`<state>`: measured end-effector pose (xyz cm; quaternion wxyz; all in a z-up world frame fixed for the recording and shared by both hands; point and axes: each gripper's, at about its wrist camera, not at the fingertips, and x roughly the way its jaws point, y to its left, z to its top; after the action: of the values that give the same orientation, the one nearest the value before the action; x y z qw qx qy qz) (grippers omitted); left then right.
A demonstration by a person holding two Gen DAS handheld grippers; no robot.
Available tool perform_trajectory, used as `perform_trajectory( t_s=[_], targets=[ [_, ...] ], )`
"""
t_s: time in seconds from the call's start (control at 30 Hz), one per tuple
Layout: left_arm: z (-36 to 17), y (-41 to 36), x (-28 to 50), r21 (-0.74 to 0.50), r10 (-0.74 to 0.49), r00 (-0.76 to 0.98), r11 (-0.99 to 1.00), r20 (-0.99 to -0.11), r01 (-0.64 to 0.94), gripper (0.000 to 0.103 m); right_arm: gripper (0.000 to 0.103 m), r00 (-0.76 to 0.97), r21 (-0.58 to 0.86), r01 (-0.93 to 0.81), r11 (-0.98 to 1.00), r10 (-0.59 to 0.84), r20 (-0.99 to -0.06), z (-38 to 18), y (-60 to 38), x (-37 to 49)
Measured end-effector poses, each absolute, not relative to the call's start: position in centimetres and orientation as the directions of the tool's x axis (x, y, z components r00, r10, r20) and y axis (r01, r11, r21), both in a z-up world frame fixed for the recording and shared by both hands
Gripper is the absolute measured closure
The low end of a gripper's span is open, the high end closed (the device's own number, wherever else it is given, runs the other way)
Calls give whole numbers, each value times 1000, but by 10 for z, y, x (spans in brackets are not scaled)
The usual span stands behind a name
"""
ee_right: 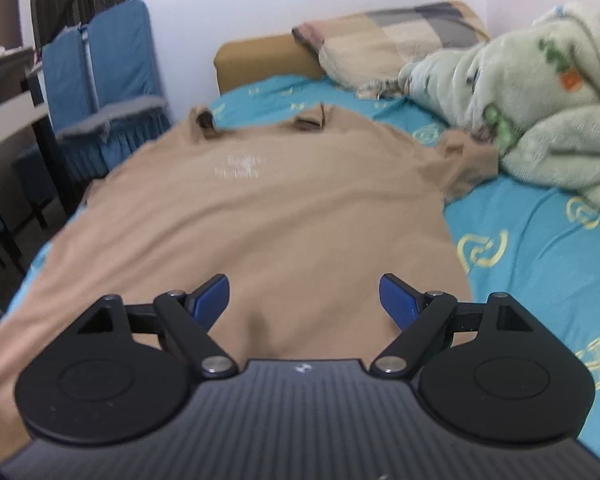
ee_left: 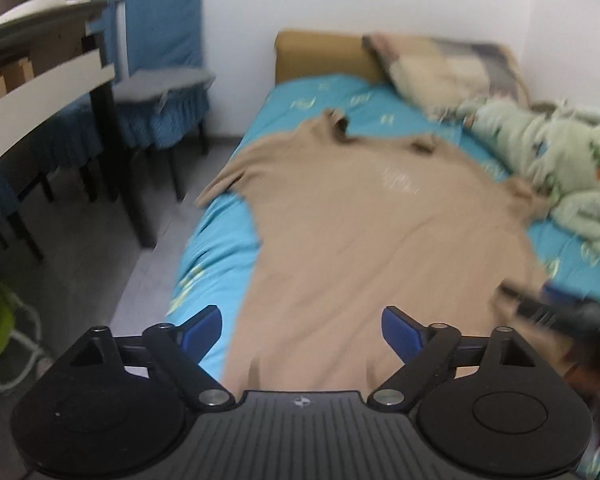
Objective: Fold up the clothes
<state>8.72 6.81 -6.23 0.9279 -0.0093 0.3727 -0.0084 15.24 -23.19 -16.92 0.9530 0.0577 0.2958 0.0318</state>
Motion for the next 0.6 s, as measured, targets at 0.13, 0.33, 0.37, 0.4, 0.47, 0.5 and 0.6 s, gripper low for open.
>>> perform_trajectory(
  t_s=[0.13, 0.33, 0.37, 0.4, 0.47, 0.5, 0.6],
  targets=[
    [-79, 41, 89, -66, -49, 742, 998, -668, 7, 8, 19, 786, 146, -10, 989, 98, -611, -190, -233, 163],
    [-111, 27, 96, -20, -53, 710, 998, -702, 55, 8, 13, 789, 27, -30, 999, 41, -613, -200, -214, 160],
    [-115, 29, 98, -16, -45, 705, 999, -708, 48, 8, 12, 788, 25, -29, 999, 38, -615, -200, -214, 161],
    [-119, 31, 99, -11, -37, 702, 999, -711, 41, 8, 11, 788, 25, -27, 999, 37, -615, -201, -214, 161],
    [-124, 35, 101, -12, -27, 697, 1000, -716, 27, 8, 1, 786, 8, -5, 1000, 9, -618, -201, -212, 161],
    [-125, 38, 101, -30, -36, 694, 999, -720, 21, 8, 0, 786, 9, 6, 1000, 1, -618, -201, -213, 160],
    [-121, 49, 97, -77, -59, 692, 997, -719, 5, 8, 0, 788, 16, 25, 1000, -10, -615, -202, -214, 158]
  ],
)
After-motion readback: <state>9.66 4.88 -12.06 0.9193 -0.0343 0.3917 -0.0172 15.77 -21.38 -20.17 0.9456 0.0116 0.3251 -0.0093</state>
